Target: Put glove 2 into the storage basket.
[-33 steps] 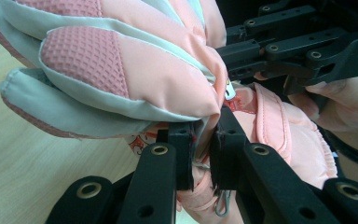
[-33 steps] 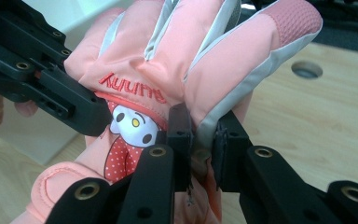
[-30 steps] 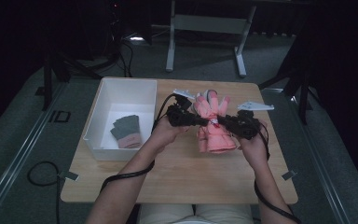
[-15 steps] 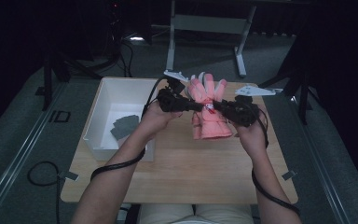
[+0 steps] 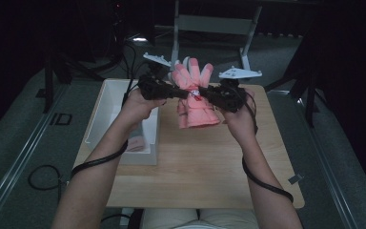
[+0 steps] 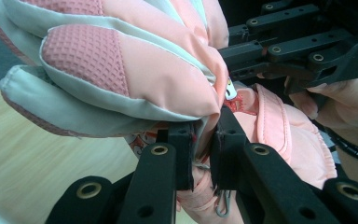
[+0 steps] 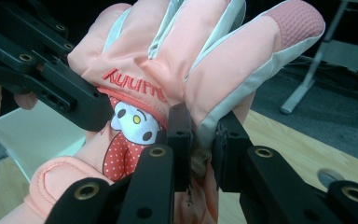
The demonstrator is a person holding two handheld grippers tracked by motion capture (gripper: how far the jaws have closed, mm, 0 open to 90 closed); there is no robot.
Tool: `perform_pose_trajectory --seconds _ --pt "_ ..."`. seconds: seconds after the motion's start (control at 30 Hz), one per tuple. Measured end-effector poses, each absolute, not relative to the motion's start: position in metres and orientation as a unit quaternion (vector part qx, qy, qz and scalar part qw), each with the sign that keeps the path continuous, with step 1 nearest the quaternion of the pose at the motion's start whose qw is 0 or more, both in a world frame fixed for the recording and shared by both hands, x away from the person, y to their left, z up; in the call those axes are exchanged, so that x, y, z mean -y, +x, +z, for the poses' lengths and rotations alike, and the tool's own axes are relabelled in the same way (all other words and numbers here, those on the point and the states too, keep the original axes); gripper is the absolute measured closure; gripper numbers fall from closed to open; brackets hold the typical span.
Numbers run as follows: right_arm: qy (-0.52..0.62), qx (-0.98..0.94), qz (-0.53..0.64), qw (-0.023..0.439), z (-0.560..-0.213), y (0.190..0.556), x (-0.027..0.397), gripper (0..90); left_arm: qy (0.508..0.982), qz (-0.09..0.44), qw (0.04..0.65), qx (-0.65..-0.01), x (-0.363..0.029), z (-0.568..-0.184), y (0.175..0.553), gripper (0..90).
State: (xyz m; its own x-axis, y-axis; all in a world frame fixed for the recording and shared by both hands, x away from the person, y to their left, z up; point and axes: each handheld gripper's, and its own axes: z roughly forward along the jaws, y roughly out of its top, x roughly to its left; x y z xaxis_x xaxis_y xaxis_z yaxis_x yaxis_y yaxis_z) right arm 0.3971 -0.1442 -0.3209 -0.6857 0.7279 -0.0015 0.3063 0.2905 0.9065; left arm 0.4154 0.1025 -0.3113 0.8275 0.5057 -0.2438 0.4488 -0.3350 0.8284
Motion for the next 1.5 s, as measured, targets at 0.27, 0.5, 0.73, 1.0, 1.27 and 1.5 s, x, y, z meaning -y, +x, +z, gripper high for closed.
perform_pose_trajectory --seconds 0.27,0.5,0.73,1.0,1.27,1.5 --pt "0.312 -0.784 0.498 0.200 -0.313 0.405 0.107 78.8 0.808 0.049 0.496 -0.315 -0.141 -0.304 0.407 80.2" --pt "0.291 -0.795 0.495 0.194 -0.311 0.409 0.071 78.8 0.799 0.061 0.494 -0.338 -0.174 -0.306 0.399 80.3" --pt "0.267 -0.812 0.488 0.177 -0.315 0.415 0.027 78.7 0.786 0.068 0.491 -0.371 -0.216 -0.313 0.390 80.3" --pt "0.242 -0.831 0.475 0.157 -0.325 0.421 -0.025 78.7 0.768 0.073 0.490 -0.407 -0.262 -0.331 0.380 80.3" --pt "0.244 -0.851 0.442 0.145 -0.358 0.430 -0.051 78.7 0.756 0.051 0.485 -0.437 -0.277 -0.373 0.388 80.3" --pt "0.254 -0.861 0.419 0.135 -0.383 0.440 -0.051 78.7 0.756 0.030 0.477 -0.448 -0.274 -0.400 0.398 80.3"
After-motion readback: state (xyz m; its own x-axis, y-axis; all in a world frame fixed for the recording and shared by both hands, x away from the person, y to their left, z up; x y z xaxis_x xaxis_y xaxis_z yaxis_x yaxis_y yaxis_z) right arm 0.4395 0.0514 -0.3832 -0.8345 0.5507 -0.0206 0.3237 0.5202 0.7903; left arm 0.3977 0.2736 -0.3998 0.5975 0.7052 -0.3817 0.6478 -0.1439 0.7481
